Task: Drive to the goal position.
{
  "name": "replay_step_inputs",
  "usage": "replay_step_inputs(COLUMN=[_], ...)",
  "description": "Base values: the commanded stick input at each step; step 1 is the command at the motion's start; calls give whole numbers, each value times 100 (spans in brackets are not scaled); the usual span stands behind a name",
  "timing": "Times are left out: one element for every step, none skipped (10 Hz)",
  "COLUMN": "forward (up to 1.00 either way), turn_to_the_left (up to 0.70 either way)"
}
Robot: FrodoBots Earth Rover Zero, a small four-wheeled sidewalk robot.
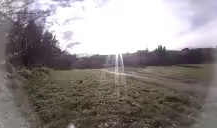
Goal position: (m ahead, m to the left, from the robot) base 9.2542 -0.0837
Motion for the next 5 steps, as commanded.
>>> replay_step_inputs(forward=[5, 5, 5, 5, 5], turn_to_the_left=[0, 0, 0, 0, 0])
